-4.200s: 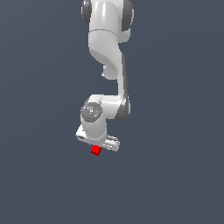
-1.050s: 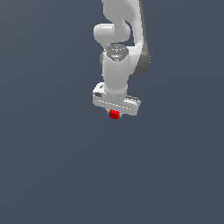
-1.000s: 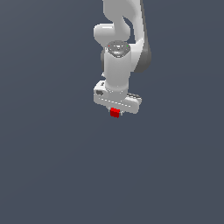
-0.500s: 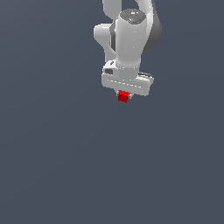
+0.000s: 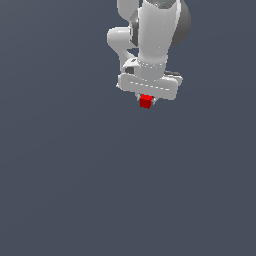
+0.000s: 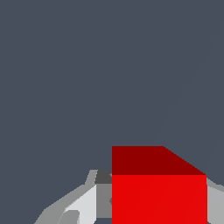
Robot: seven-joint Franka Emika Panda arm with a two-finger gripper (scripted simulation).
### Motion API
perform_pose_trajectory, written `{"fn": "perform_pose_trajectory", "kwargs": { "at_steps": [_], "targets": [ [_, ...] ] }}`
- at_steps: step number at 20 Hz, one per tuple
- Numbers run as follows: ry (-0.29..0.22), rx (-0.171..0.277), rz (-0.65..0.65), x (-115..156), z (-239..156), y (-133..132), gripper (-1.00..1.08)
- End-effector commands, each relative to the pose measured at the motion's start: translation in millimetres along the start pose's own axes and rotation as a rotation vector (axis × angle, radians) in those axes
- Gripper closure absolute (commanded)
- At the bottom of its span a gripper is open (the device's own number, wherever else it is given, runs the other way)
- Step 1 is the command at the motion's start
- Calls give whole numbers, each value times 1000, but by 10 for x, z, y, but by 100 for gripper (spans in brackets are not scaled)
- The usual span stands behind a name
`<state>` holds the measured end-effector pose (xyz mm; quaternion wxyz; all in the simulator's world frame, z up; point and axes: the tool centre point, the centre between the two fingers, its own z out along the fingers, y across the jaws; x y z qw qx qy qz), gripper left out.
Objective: Pick up the red cube and move it to a goal position.
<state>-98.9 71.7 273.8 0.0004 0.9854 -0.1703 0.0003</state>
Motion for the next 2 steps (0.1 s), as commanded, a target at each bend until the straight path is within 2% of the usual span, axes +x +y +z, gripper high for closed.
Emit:
{"fn": "perform_pose_trajectory", "kwargs": {
  "at_steps": [1,2],
  "targets": [
    [0,0,1,-6,-14,-6,108],
    [-1,1,1,-4,-14,-5,108]
  ]
}}
